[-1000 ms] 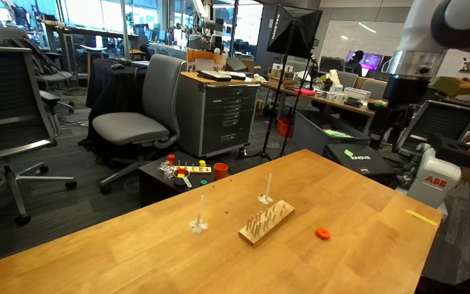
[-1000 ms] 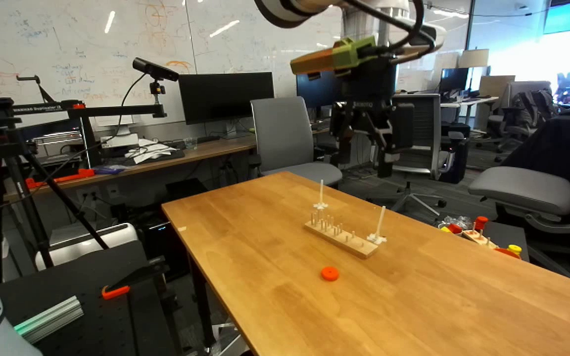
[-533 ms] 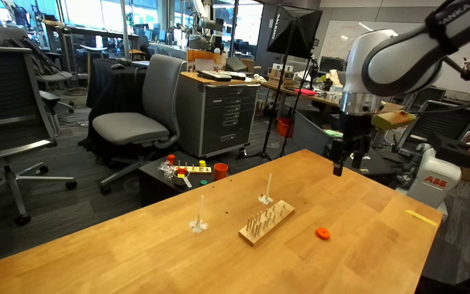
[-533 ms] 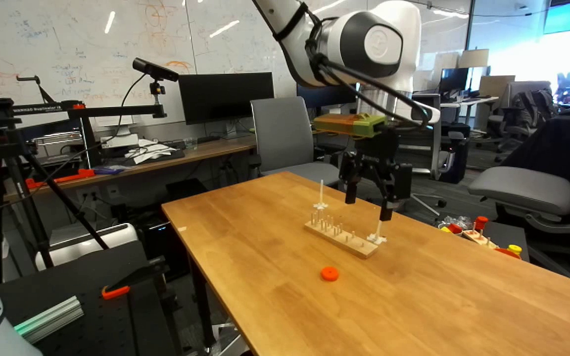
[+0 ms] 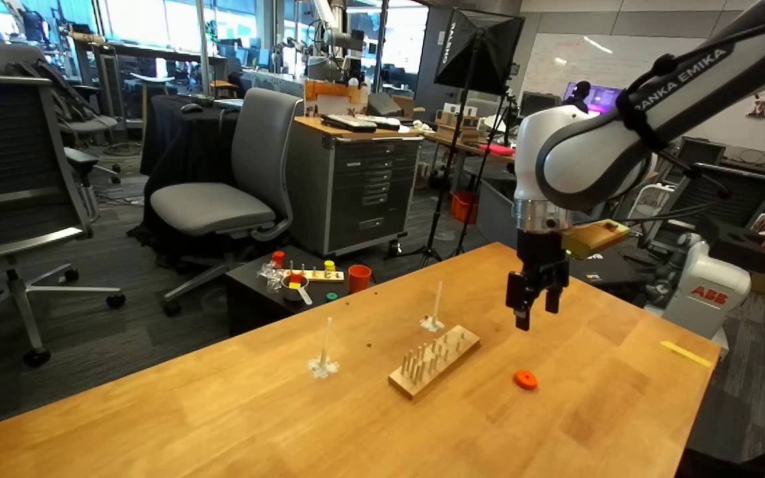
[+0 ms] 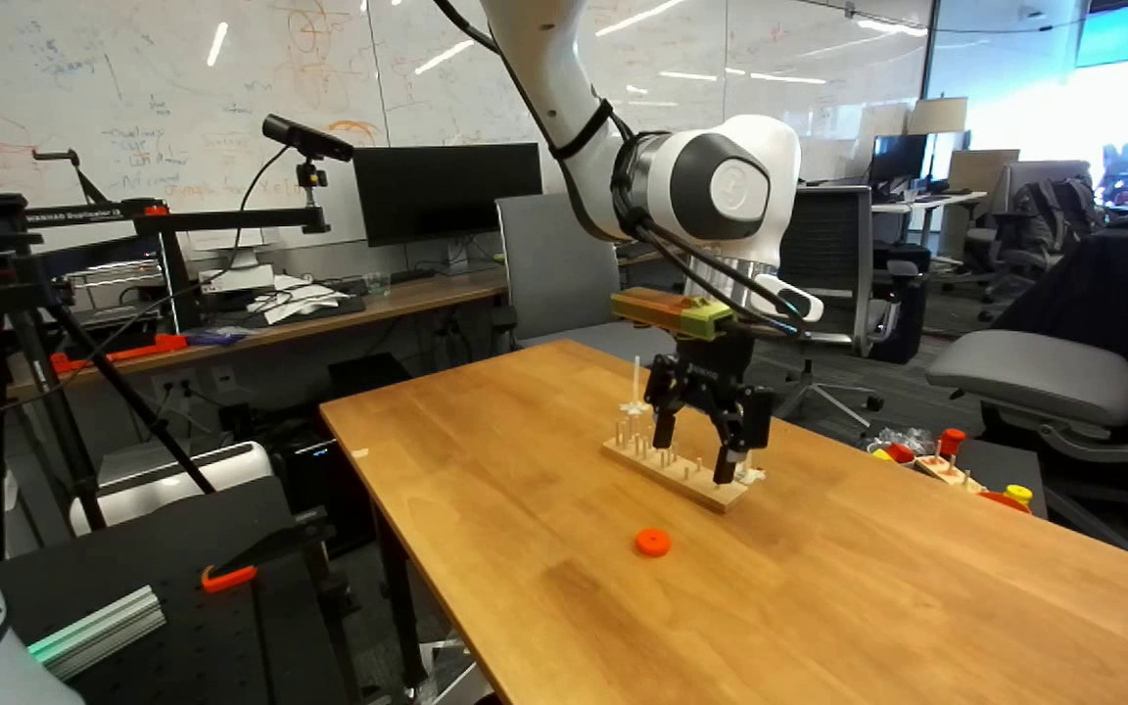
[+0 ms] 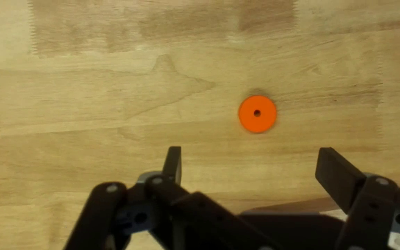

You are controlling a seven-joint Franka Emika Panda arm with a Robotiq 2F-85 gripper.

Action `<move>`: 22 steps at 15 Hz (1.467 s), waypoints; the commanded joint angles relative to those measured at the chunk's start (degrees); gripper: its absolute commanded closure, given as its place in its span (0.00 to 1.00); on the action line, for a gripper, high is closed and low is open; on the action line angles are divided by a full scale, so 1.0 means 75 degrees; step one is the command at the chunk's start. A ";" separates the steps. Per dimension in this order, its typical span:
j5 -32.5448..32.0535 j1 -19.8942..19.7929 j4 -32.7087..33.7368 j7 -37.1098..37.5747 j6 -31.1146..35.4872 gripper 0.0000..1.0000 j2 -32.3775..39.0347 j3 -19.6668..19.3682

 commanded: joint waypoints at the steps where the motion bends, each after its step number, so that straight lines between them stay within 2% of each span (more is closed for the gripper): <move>1: 0.0067 0.0087 0.0408 0.0201 -0.0325 0.00 0.0392 0.0108; 14: 0.0032 0.0194 0.0590 0.0267 -0.0341 0.00 0.1209 0.0108; 16: 0.0055 0.0194 0.0484 0.0228 -0.0522 0.00 0.0907 0.0138; 17: 0.0011 0.0157 0.0324 0.0163 -0.0122 0.00 0.1097 0.0106; 22: -0.0022 0.0146 0.0335 0.0210 -0.0037 0.00 0.1004 0.0035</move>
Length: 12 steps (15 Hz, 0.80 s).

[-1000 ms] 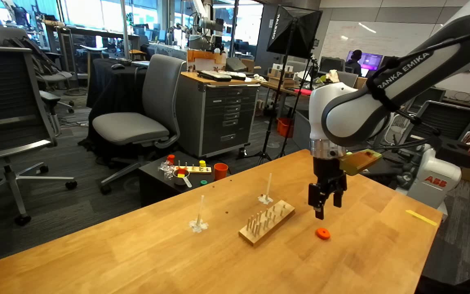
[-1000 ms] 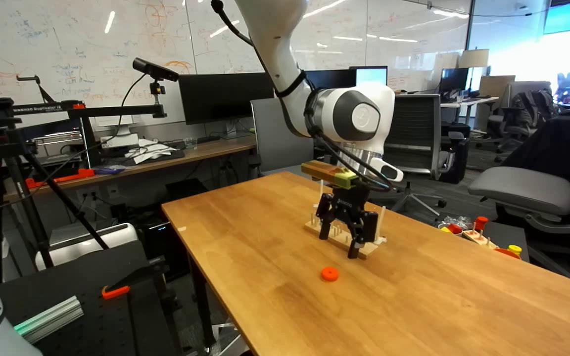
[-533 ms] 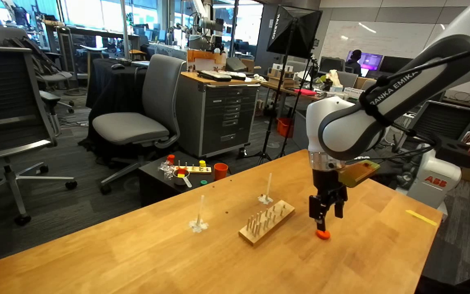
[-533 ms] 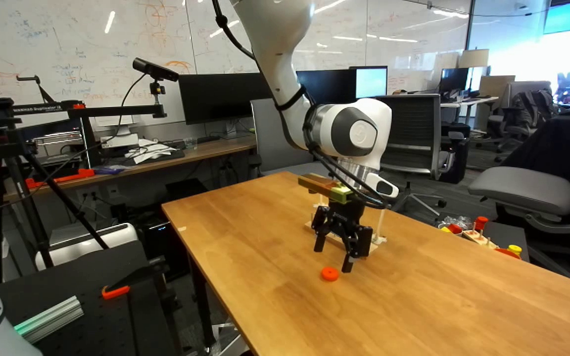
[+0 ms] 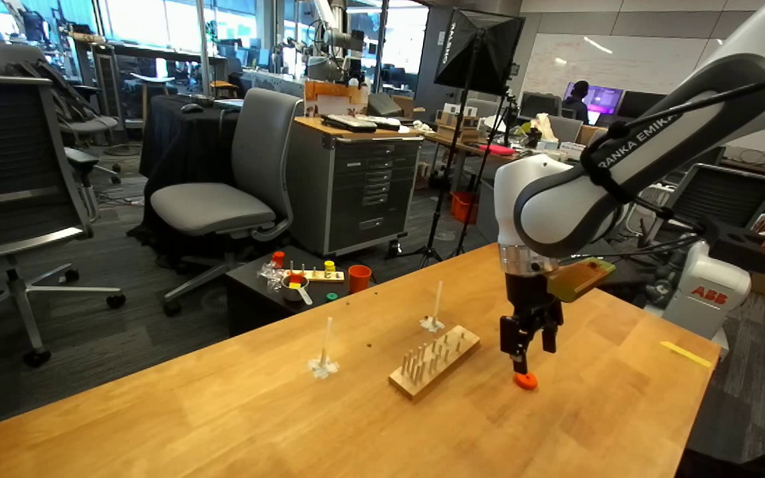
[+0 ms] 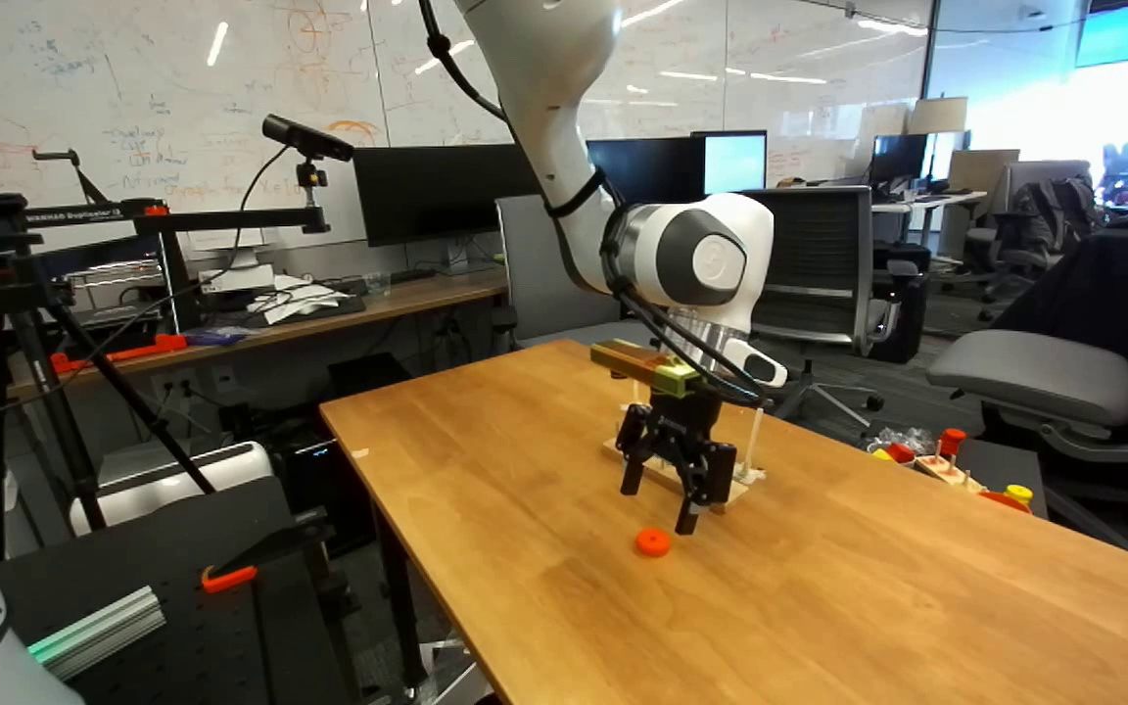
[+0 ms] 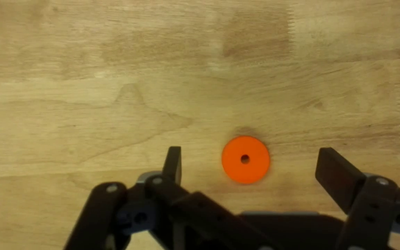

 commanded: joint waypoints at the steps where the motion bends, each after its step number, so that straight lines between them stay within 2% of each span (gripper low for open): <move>1: -0.0006 -0.0095 -0.0018 -0.0005 0.0264 0.00 0.0065 -0.0029; 12: 0.0480 -0.0236 -0.0080 -0.0036 0.1645 0.00 0.0461 0.0307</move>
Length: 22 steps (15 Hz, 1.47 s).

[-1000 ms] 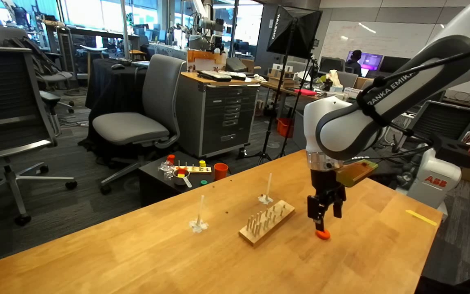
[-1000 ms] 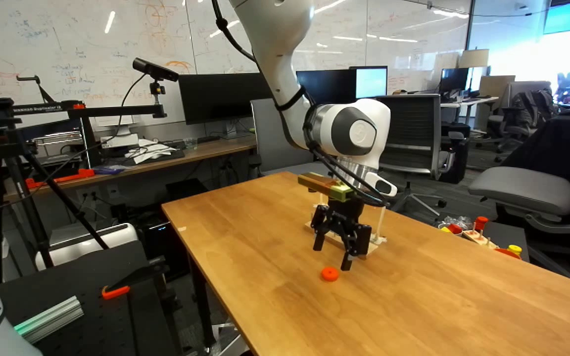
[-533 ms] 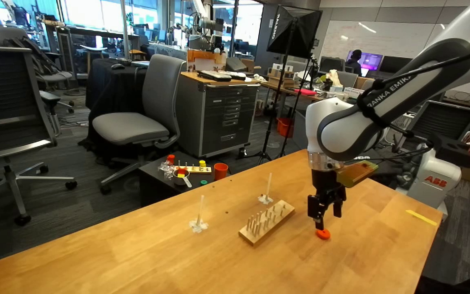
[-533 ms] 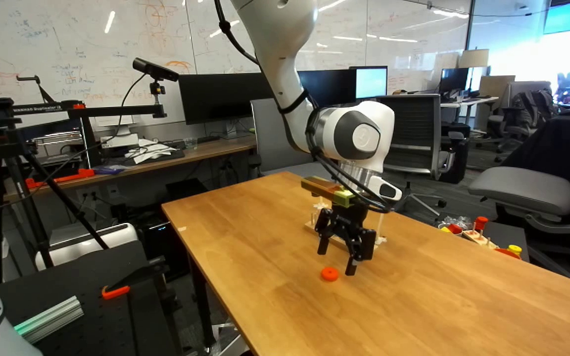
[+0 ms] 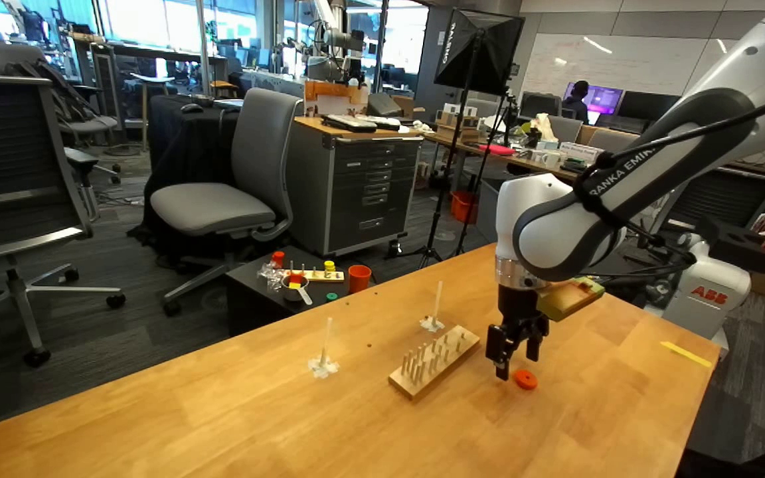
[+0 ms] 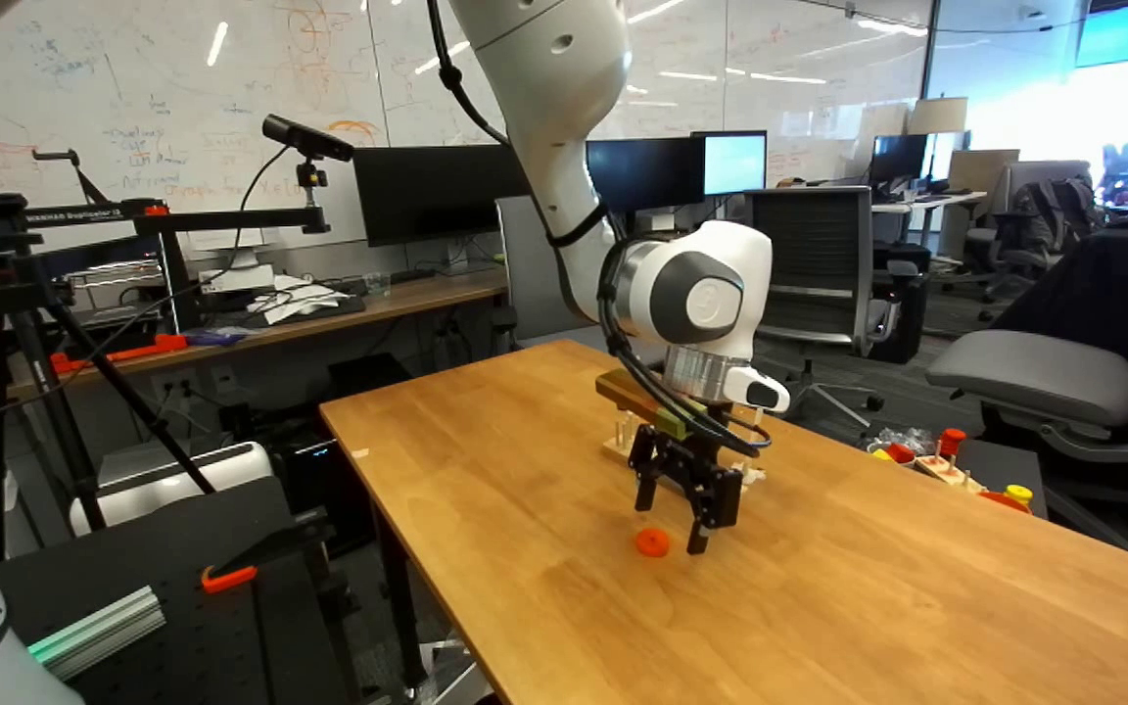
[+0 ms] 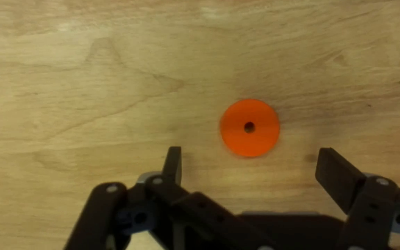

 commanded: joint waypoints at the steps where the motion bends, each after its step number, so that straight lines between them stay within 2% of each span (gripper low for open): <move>1: 0.0396 -0.0147 -0.0074 -0.0073 0.0279 0.00 0.0002 0.0295; 5: 0.0817 -0.0212 -0.0203 -0.0069 0.0181 0.00 0.0045 0.0464; 11: 0.1108 -0.0328 -0.0428 -0.0017 0.0083 0.00 -0.0097 0.0418; 20: 0.1093 -0.0236 -0.1083 0.0407 0.0135 0.00 -0.0471 0.0144; 21: 0.1035 -0.0189 -0.1124 0.0477 0.0140 0.11 -0.0495 0.0079; 22: 0.0936 -0.0118 -0.1140 0.0551 0.0156 0.13 -0.0517 -0.0014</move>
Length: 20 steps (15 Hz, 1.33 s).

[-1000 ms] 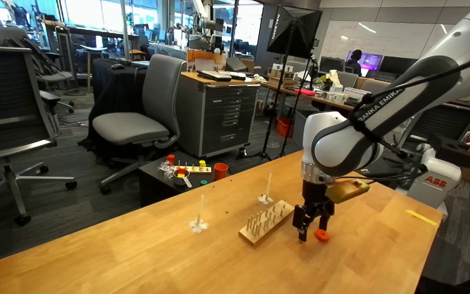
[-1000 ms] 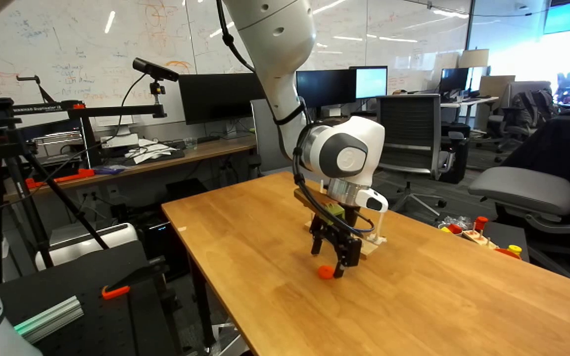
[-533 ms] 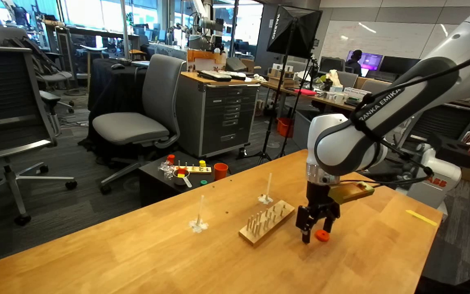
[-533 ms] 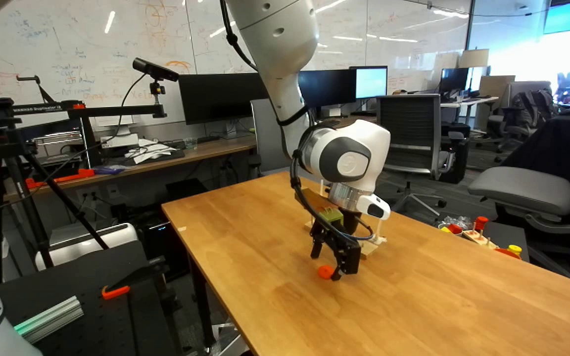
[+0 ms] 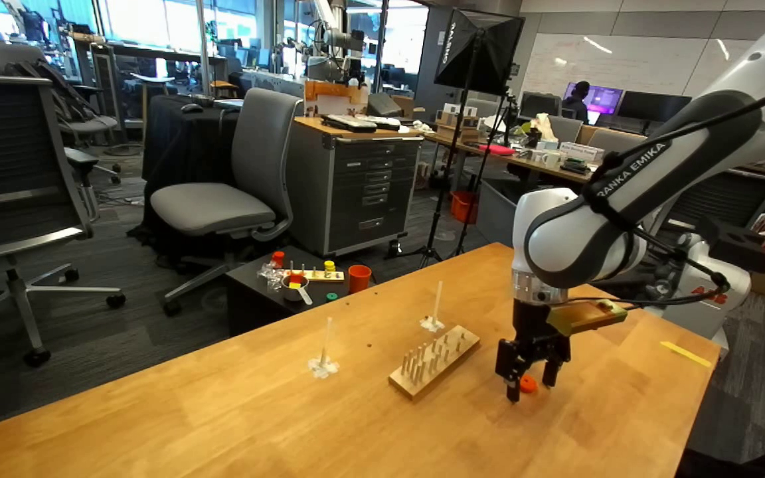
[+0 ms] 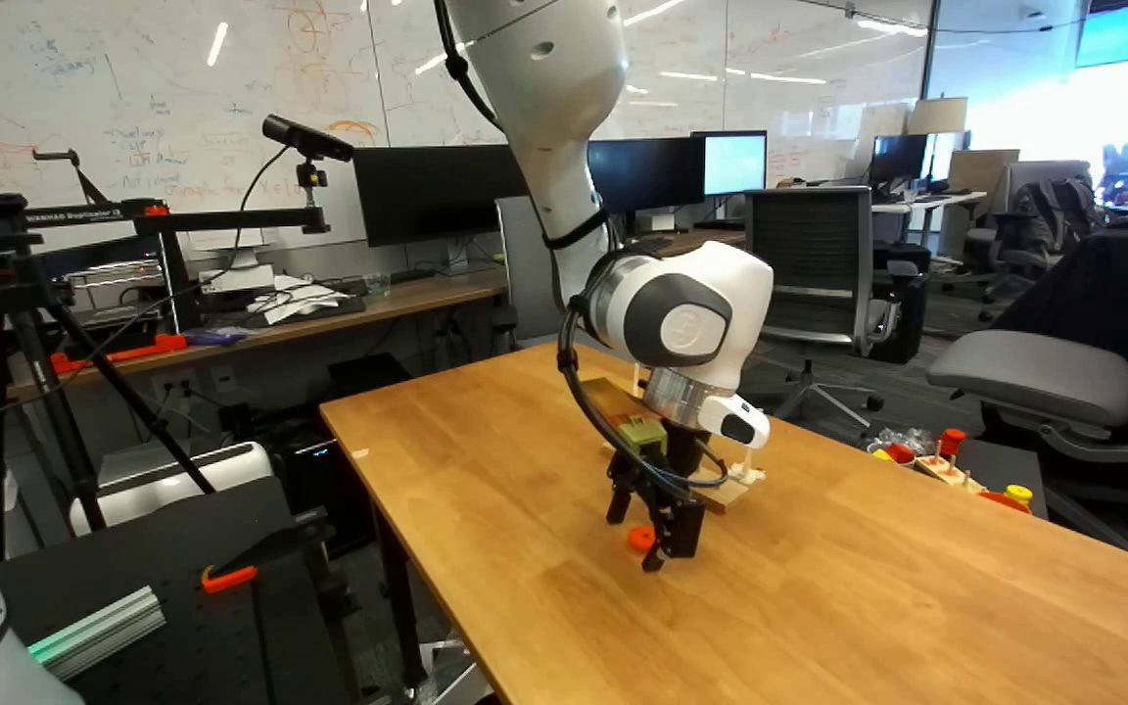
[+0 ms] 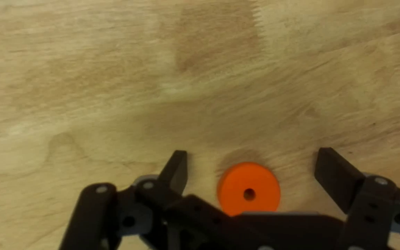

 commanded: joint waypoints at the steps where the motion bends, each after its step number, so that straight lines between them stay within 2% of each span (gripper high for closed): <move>1: -0.0163 0.0188 -0.0384 0.0301 0.0057 0.07 -0.0372 -0.0267; 4: -0.0419 0.0327 -0.0350 0.0380 0.0093 0.00 -0.0397 -0.0437; 8: -0.0756 0.0445 -0.0263 0.0341 0.0153 0.00 -0.0315 -0.0518; 9: -0.0831 0.0474 -0.0267 0.0339 0.0218 0.20 -0.0308 -0.0523; 10: -0.0877 0.0491 -0.0264 0.0336 0.0241 0.05 -0.0310 -0.0508; 11: -0.0924 0.0522 -0.0262 0.0336 0.0265 0.09 -0.0314 -0.0502; 12: -0.0984 0.0565 -0.0258 0.0326 0.0285 0.34 -0.0314 -0.0513; 18: -0.1243 0.0775 -0.0288 0.0331 0.0367 0.81 -0.0416 -0.0541; 20: -0.1375 0.0814 -0.0285 0.0332 0.0409 0.83 -0.0404 -0.0598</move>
